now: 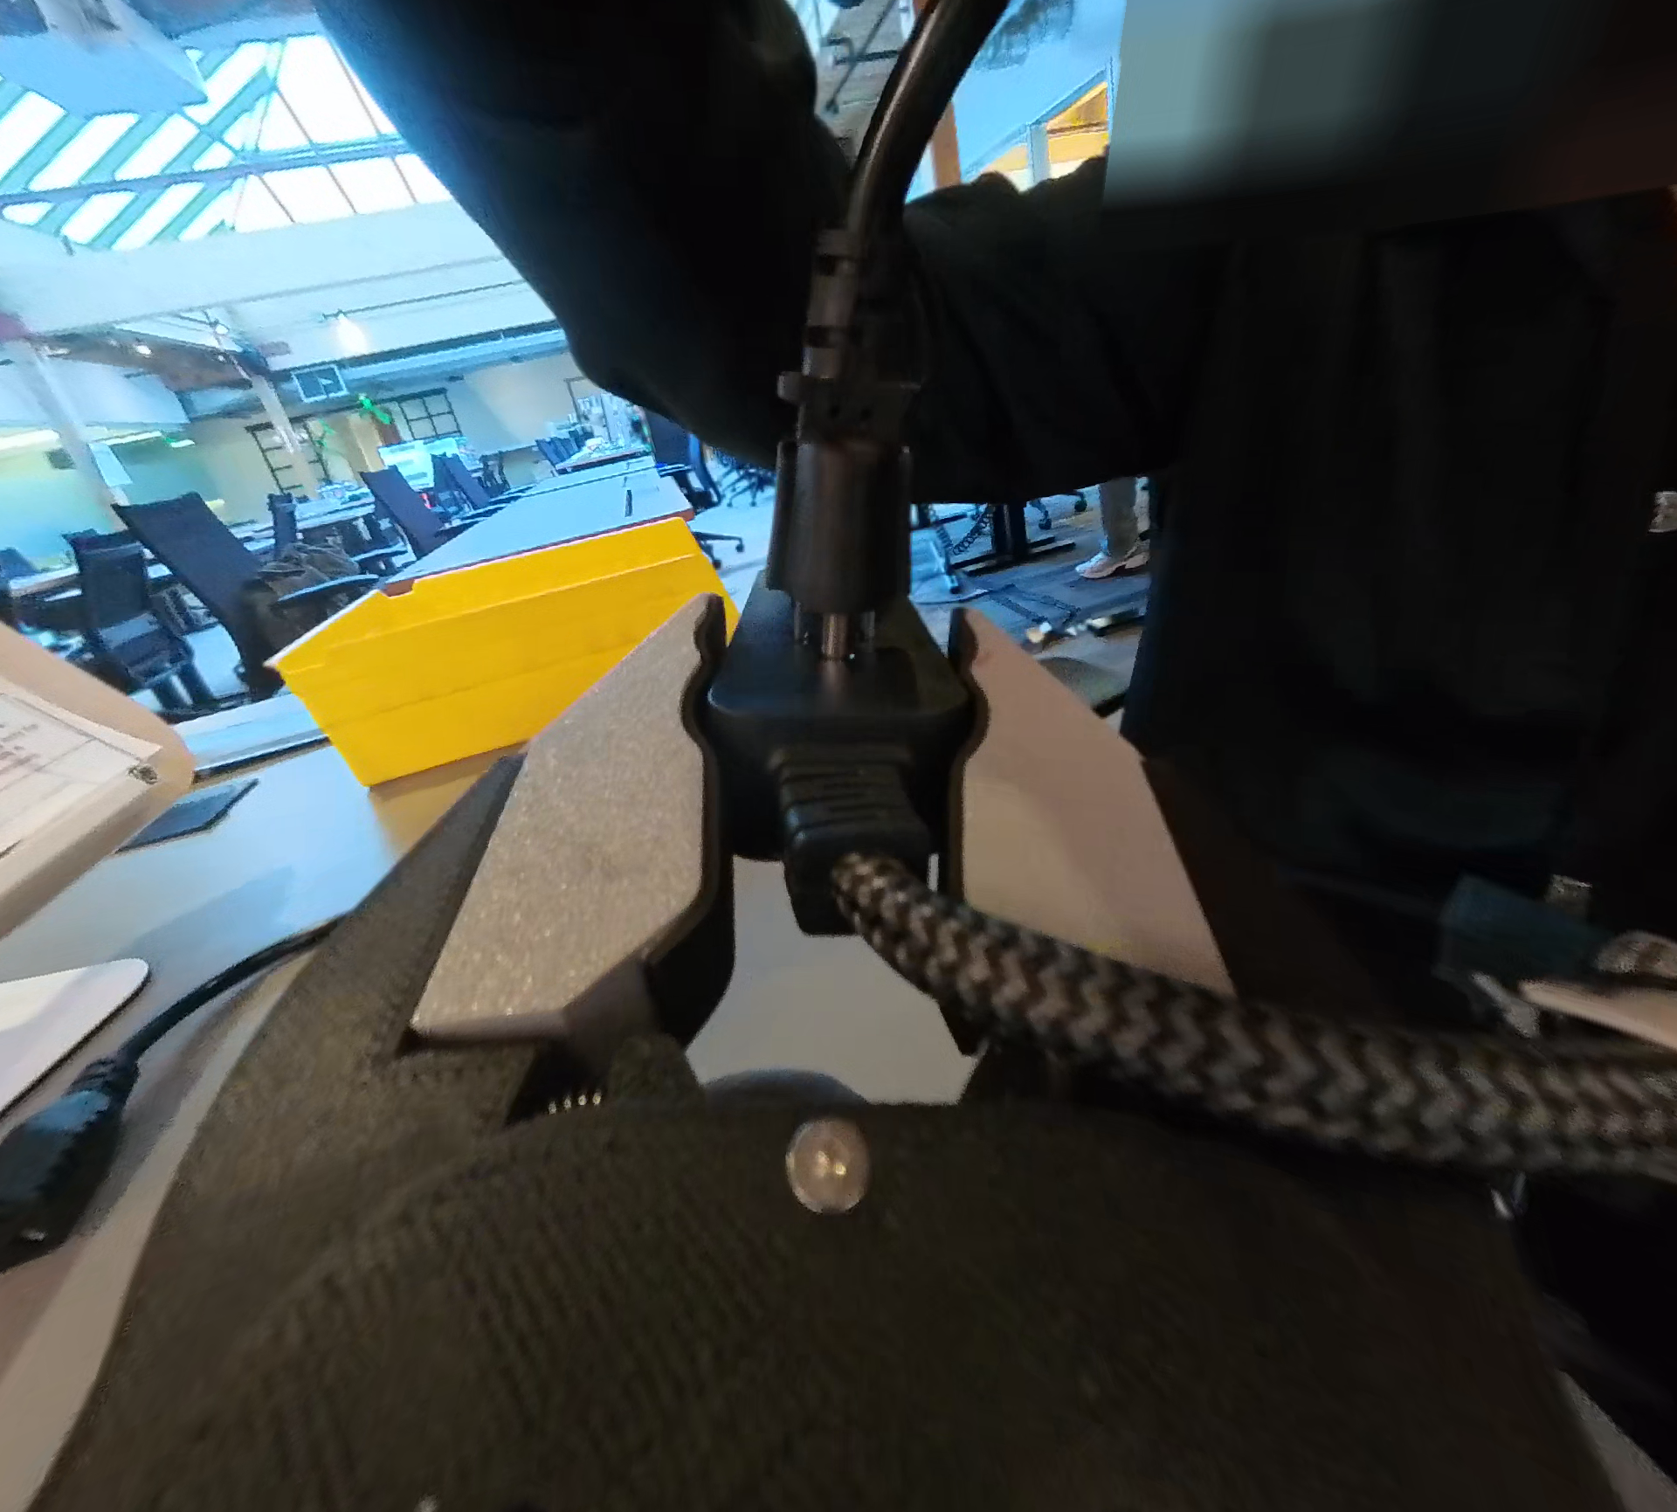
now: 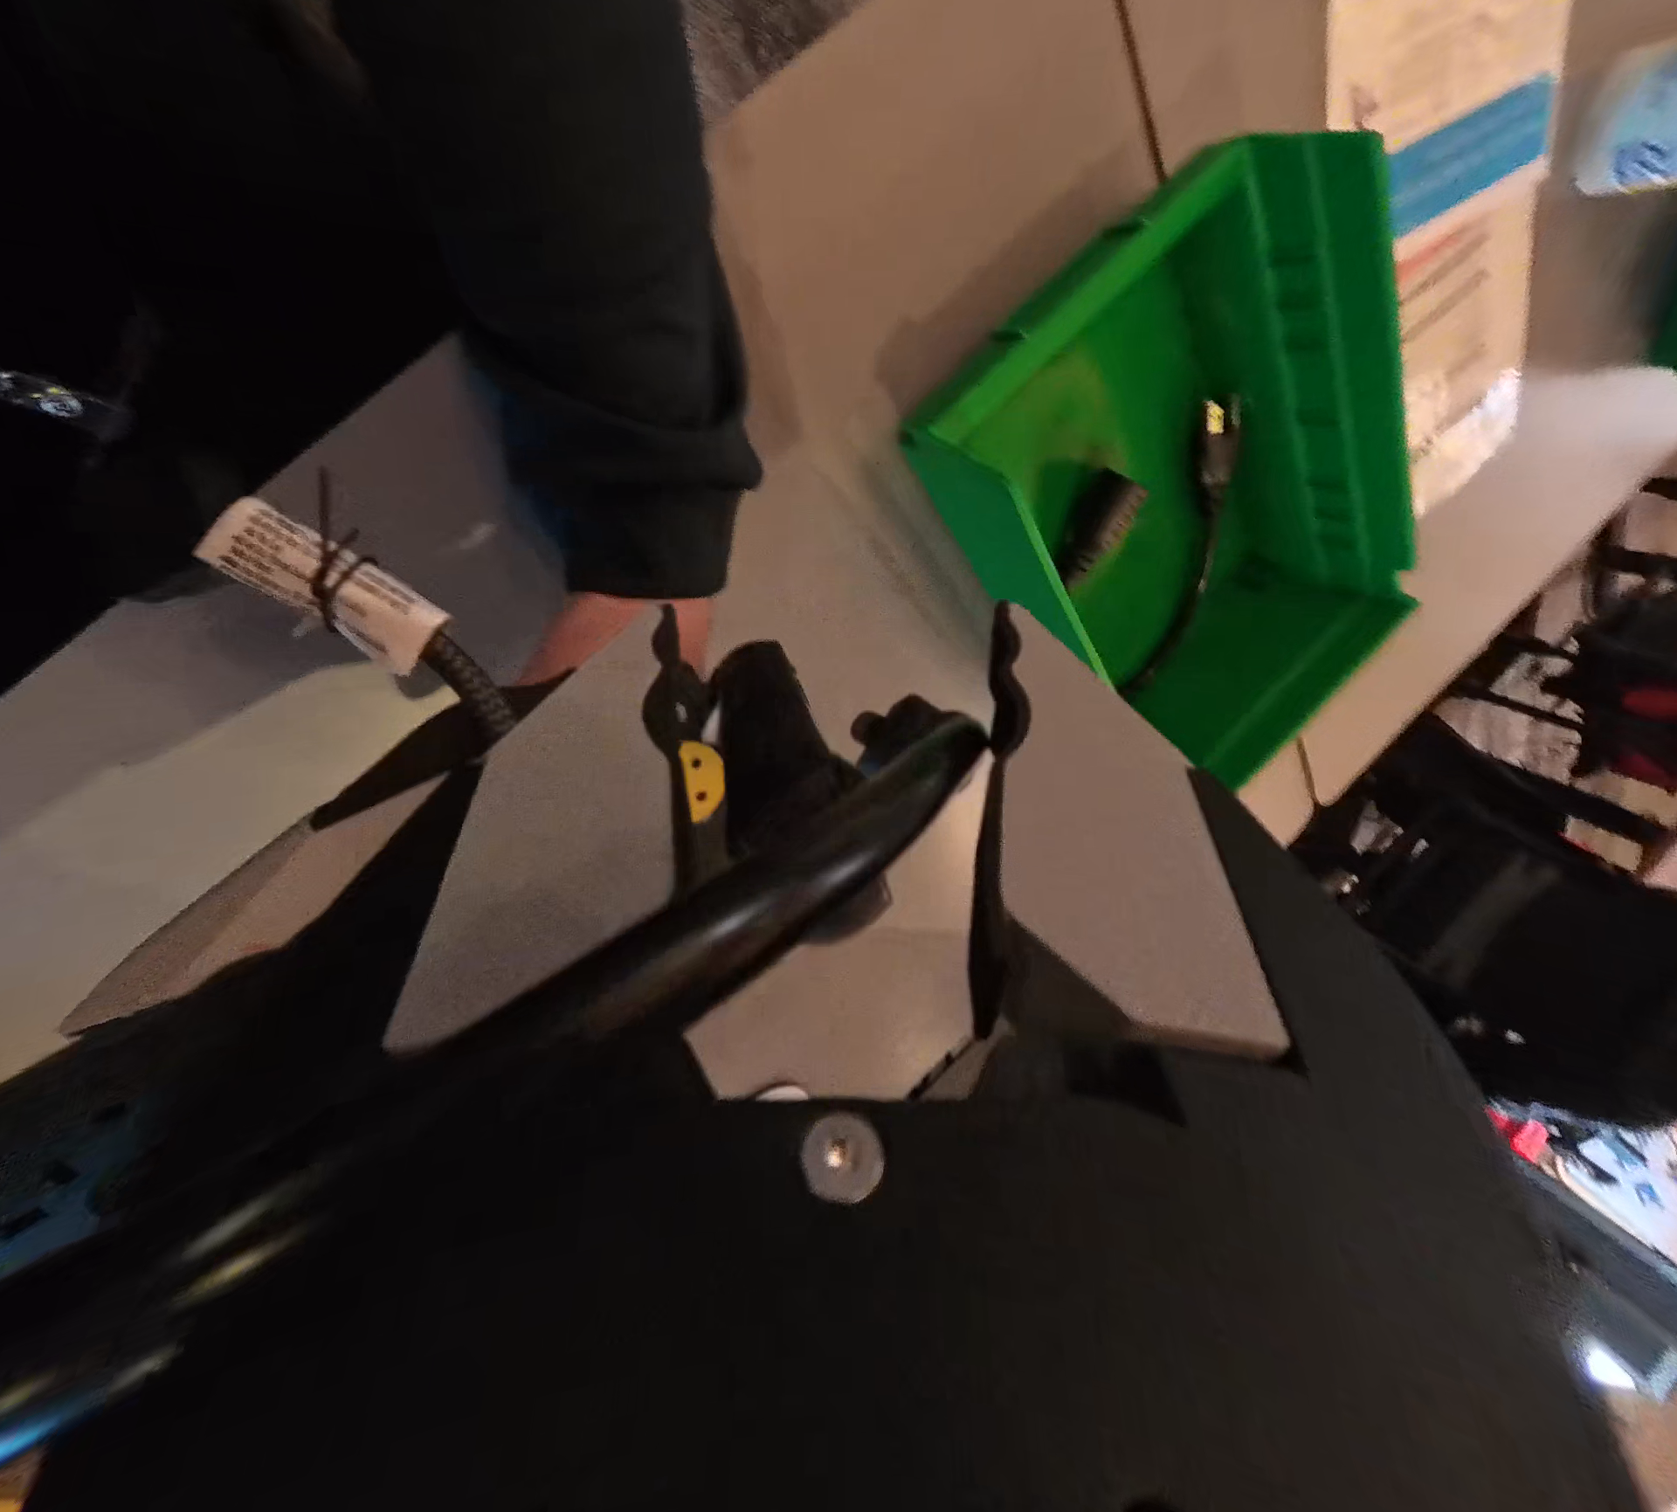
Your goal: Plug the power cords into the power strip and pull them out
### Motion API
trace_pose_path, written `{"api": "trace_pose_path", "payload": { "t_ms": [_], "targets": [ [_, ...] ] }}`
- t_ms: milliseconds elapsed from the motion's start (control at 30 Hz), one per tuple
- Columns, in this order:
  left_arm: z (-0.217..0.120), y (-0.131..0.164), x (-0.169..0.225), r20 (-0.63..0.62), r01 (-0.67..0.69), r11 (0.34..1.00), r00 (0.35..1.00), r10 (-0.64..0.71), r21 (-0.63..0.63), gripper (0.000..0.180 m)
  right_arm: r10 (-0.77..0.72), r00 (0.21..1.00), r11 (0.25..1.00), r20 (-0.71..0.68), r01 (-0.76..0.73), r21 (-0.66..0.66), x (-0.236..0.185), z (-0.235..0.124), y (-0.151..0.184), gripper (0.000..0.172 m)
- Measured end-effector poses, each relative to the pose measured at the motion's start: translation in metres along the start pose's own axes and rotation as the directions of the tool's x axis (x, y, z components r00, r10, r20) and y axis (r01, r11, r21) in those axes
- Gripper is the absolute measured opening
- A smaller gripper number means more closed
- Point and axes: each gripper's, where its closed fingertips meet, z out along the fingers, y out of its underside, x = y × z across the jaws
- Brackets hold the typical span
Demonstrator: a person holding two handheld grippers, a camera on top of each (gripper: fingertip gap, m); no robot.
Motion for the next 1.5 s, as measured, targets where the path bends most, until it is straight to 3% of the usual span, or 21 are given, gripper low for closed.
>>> {"api": "trace_pose_path", "payload": {
  "t_ms": [133,233,333,400,500,633,700,733,833,867,900,933,1000,1100,1167,1233,1333,1433,1500],
  "targets": [
    [-0.001,-0.013,0.000,0.014,-0.030,0.999,0.999,0.029,0.045,0.047,0.035,0.992,0.999,-0.123,-0.031,0.034,0.017,-0.021,0.005,0.084],
    [-0.002,-0.021,-0.007,0.065,-0.070,0.995,0.996,0.065,0.074,0.047,-0.006,0.978,0.998,-0.209,0.020,0.065,0.031,-0.035,-0.003,0.073],
    [-0.001,-0.031,-0.012,0.085,-0.093,0.986,0.993,0.082,0.136,0.047,-0.178,0.945,0.983,-0.274,0.156,-0.102,0.052,-0.039,-0.009,0.068],
    [0.003,-0.041,-0.009,0.061,-0.095,0.977,0.995,0.084,0.193,0.048,-0.294,0.929,0.941,-0.224,0.240,-0.237,0.057,-0.034,-0.018,0.077],
    [0.010,-0.054,0.002,0.009,-0.100,0.968,0.995,0.101,0.232,0.048,-0.437,0.899,0.842,0.023,0.418,-0.342,0.026,-0.013,-0.033,0.037],
    [0.018,-0.049,0.010,-0.034,-0.097,0.977,0.994,0.106,0.192,0.048,-0.474,0.817,0.737,0.329,0.572,-0.360,-0.025,0.010,-0.028,0.036],
    [0.020,-0.040,0.009,-0.049,-0.083,0.985,0.995,0.092,0.154,0.048,-0.425,0.800,0.680,0.424,0.591,-0.434,-0.035,0.016,-0.013,0.047],
    [0.020,-0.035,0.010,-0.062,-0.068,0.988,0.995,0.078,0.139,0.048,-0.430,0.785,0.619,0.446,0.616,-0.488,-0.033,0.017,-0.004,0.049],
    [0.022,-0.018,0.009,-0.091,-0.031,0.997,0.995,0.038,0.076,0.048,-0.462,0.751,0.298,0.471,0.632,-0.716,-0.001,-0.001,0.023,0.060],
    [0.024,-0.016,0.011,-0.111,-0.029,0.996,0.993,0.038,0.079,0.048,-0.458,0.743,0.245,0.487,0.633,-0.734,0.001,-0.009,0.021,0.063],
    [0.025,-0.014,0.014,-0.116,-0.043,0.997,0.992,0.051,0.072,0.049,-0.450,0.738,0.239,0.502,0.641,-0.729,-0.001,-0.015,0.017,0.067],
    [0.027,-0.014,0.018,-0.130,-0.057,0.996,0.989,0.065,0.068,0.048,-0.422,0.748,0.275,0.512,0.644,-0.714,-0.007,-0.021,0.012,0.070],
    [0.029,-0.024,0.030,-0.153,-0.091,0.991,0.983,0.105,0.099,0.048,-0.299,0.799,0.474,0.521,0.598,-0.646,-0.023,-0.031,-0.006,0.071],
    [0.030,-0.044,0.041,-0.138,-0.132,0.976,0.978,0.156,0.173,0.047,-0.108,0.852,0.748,0.513,0.410,-0.522,-0.022,-0.045,-0.041,0.067],
    [0.031,-0.058,0.045,-0.114,-0.145,0.961,0.978,0.175,0.235,0.047,-0.061,0.881,0.870,0.469,0.277,-0.408,-0.002,-0.048,-0.062,0.067],
    [0.028,-0.069,0.043,-0.070,-0.160,0.949,0.980,0.185,0.273,0.047,-0.005,0.913,0.933,0.407,0.151,-0.327,0.020,-0.052,-0.070,0.063],
    [0.013,-0.082,0.032,0.023,-0.187,0.935,0.982,0.189,0.301,0.047,0.106,0.951,0.969,0.290,-0.034,-0.246,0.041,-0.062,-0.052,0.064],
    [-0.012,-0.094,0.023,0.096,-0.209,0.926,0.978,0.188,0.315,0.047,0.223,0.973,0.965,0.051,-0.214,-0.150,0.059,-0.084,0.008,0.064],
    [-0.030,-0.099,0.020,0.141,-0.232,0.921,0.970,0.196,0.314,0.047,0.388,0.917,0.921,-0.094,-0.390,-0.001,0.057,-0.102,0.057,0.062]
  ]
}}
